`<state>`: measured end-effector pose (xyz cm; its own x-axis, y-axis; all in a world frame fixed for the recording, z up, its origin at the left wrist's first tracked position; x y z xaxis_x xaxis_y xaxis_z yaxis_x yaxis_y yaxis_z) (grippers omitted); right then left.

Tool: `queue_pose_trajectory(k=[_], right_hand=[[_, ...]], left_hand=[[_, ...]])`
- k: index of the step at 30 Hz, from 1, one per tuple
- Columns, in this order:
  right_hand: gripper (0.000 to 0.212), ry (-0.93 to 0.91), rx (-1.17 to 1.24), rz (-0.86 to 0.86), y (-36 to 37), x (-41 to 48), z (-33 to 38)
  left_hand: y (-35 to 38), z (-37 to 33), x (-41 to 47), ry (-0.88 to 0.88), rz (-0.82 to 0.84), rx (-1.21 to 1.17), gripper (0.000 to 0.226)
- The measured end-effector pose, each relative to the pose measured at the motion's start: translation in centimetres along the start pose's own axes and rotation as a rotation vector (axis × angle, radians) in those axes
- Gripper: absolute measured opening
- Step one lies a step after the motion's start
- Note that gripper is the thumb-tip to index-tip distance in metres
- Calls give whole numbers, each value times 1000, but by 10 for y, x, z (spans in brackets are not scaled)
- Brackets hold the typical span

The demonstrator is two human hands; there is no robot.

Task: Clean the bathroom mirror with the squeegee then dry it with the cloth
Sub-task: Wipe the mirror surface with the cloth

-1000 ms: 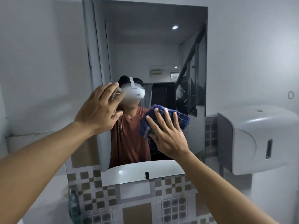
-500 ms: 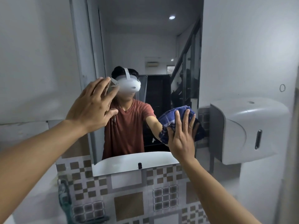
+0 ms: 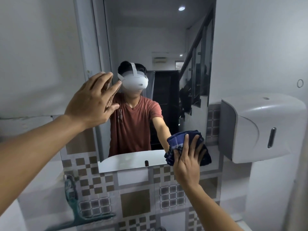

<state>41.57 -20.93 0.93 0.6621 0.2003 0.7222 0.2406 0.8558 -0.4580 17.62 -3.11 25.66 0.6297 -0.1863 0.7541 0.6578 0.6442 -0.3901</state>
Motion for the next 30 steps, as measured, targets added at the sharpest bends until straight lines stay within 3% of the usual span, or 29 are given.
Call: queue_pose_trajectory(k=[12, 21, 30], right_hand=[[59, -363, -94, -42, 18, 1, 103], [62, -814, -183, 37, 41, -20, 196], [58, -1190, -322, 165, 58, -46, 181]], left_hand=[[0, 13, 2, 31, 21, 25, 72], [1, 13, 2, 18, 24, 1, 71], [2, 11, 2, 13, 14, -14, 71]])
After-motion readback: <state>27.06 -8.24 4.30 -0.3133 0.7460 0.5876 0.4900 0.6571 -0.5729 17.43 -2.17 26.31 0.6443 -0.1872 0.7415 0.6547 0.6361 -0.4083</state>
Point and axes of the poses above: each hand's wrist, its own x-axis towards the middle knuckle, its own y-axis out of the palm, z = x × y, the point moved 3 cm from there along x, towards the middle knuckle, and after that the axes turned 4 degrees about y, right-handed, at the moved point
